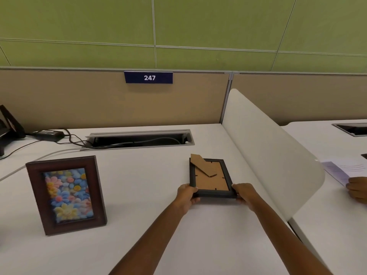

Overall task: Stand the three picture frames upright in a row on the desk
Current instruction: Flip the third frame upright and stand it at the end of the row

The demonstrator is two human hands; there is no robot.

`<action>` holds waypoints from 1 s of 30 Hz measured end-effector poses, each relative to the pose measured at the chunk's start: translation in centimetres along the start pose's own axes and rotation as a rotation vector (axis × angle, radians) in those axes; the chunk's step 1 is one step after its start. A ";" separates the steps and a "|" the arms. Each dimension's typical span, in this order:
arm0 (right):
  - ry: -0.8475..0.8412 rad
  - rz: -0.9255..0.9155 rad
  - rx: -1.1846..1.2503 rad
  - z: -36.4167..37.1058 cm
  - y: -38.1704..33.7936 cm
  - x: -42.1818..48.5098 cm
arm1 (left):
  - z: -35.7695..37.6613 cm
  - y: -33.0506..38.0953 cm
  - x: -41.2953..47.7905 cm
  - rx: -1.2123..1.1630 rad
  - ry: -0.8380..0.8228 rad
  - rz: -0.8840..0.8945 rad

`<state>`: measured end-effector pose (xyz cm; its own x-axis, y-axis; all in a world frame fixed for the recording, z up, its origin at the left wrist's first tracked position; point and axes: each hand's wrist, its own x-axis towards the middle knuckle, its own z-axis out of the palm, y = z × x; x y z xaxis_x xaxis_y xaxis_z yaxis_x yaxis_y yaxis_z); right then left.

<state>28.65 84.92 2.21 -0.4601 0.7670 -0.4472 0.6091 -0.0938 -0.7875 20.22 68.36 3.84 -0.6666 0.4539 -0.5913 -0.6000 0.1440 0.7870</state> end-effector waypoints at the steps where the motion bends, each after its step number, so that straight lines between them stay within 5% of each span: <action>1: -0.017 0.000 0.051 0.0 0.0 -0.2 | -0.3 0.2 -0.2 -0.016 -0.011 0.015; 6: -0.119 -0.139 0.216 -0.7 -0.8 -2.0 | -1.6 2.5 -1.4 -0.102 -0.062 0.044; 17: -0.022 -0.831 -0.087 2.0 -1.4 -3.6 | -4.5 5.4 -5.0 -0.353 -0.137 0.037; 21: -0.064 -0.849 0.107 2.9 -2.5 -4.7 | -5.9 6.2 -6.2 -0.350 -0.185 0.054; 30: -0.315 -0.619 0.573 5.4 -3.8 -6.3 | -9.7 5.5 -4.9 0.339 0.022 0.135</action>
<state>25.76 76.99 5.71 -0.8062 0.5834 0.0980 -0.1832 -0.0887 -0.9791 15.88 58.44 9.40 -0.7415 0.4701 -0.4788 -0.3276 0.3691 0.8697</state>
